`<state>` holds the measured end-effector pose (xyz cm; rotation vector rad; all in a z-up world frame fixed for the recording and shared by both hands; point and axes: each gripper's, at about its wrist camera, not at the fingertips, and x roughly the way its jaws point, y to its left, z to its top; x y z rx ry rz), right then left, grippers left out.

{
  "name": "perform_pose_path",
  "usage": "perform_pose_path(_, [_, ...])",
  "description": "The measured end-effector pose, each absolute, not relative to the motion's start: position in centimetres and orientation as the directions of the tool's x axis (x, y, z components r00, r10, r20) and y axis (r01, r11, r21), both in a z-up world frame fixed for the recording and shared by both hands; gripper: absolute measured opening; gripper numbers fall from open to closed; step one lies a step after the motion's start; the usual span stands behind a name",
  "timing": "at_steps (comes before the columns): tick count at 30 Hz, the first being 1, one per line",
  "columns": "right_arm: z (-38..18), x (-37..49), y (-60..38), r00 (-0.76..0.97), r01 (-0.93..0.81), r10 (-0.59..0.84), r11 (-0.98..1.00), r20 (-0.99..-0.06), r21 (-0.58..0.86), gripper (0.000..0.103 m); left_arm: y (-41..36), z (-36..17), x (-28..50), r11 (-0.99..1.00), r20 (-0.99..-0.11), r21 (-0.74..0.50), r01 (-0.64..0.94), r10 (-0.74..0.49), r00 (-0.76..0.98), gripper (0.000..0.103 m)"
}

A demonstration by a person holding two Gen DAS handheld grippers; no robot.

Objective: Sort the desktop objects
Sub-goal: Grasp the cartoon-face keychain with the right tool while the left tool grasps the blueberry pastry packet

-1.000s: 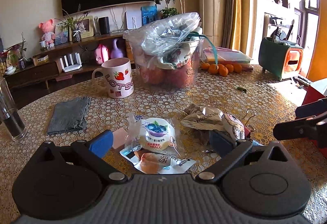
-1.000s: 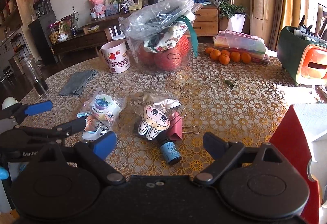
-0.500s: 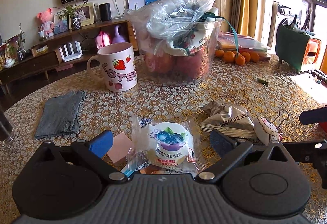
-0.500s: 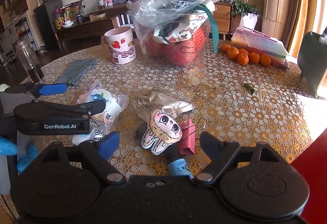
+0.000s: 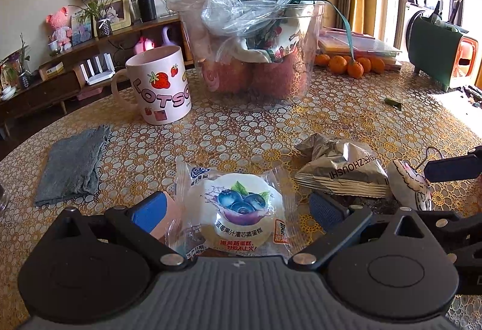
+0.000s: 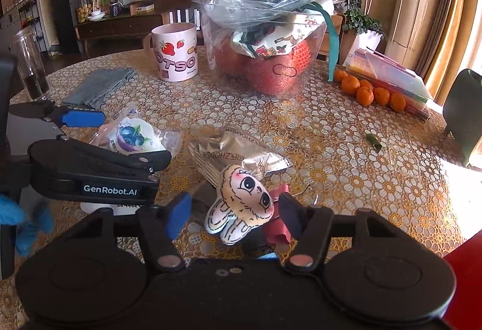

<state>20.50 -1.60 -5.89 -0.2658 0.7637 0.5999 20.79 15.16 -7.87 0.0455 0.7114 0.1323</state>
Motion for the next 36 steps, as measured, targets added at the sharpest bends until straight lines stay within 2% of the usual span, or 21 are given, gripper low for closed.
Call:
perform_pose_path(9, [-6.6,20.7,-1.3,0.577,-0.584,0.388,0.811,-0.719,-0.030,0.050,15.1,-8.2,21.1,0.990,-0.648,0.075,-0.117,0.138,0.749,0.099])
perform_pose_path(11, [-6.6,20.7,-1.4,0.581,-0.578,0.384,0.815,-0.718,-0.031,0.047,15.2,-8.2,21.1,0.990,-0.648,0.071,-0.122,0.138,0.749,0.091])
perform_pose_path(15, [-6.7,20.7,-1.5,0.589,-0.570,0.375,0.820,-0.716,-0.040,0.040,15.2,-8.1,21.0,0.990,-0.645,0.066,-0.124,0.137,0.752,0.085])
perform_pose_path(18, [-6.6,20.7,-1.7,0.592,-0.563,0.372,0.825,-0.715,-0.037,0.037,15.1,-7.9,20.9,0.990,-0.640,0.065,-0.128,0.140,0.755,0.076])
perform_pose_path(24, [-6.2,20.6,-2.0,0.603,-0.552,0.366,0.833,-0.709,-0.040,0.035,15.2,-7.4,20.7,0.988,-0.643,0.044,-0.150,0.143,0.752,0.060])
perform_pose_path(25, [-6.1,20.6,-2.1,0.604,-0.552,0.367,0.833,-0.708,-0.039,0.035,15.2,-7.4,20.7,0.987,-0.647,0.044,-0.152,0.144,0.749,0.055])
perform_pose_path(36, [-4.8,19.9,-3.3,0.617,-0.536,0.376,0.844,-0.691,-0.020,0.035,14.6,-6.1,19.4,0.987,-0.639,0.012,-0.158,0.129,0.758,0.053])
